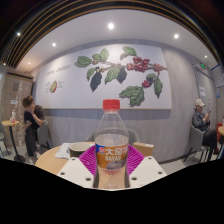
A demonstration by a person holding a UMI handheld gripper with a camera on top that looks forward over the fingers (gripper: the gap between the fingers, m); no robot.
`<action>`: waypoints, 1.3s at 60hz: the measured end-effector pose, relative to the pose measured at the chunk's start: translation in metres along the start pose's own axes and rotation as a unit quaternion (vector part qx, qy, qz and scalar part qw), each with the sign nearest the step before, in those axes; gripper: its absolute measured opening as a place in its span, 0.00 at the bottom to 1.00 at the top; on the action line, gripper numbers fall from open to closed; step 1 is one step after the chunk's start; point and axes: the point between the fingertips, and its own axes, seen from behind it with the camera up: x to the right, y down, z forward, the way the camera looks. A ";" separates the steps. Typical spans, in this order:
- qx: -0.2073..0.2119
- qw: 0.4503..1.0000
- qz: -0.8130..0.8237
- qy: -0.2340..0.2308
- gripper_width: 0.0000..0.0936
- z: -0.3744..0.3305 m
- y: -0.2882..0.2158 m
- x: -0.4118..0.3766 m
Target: Pour water
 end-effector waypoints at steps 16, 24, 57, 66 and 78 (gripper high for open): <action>0.003 0.976 -0.215 0.044 0.35 0.042 -0.031 0.026; 0.005 0.869 -0.490 0.068 0.35 0.088 -0.055 0.023; 0.050 0.369 -0.928 0.018 0.38 0.141 -0.102 -0.015; 0.057 0.406 -0.911 0.034 0.38 0.131 -0.106 -0.028; 0.033 0.799 -0.597 0.054 0.39 0.146 -0.112 0.003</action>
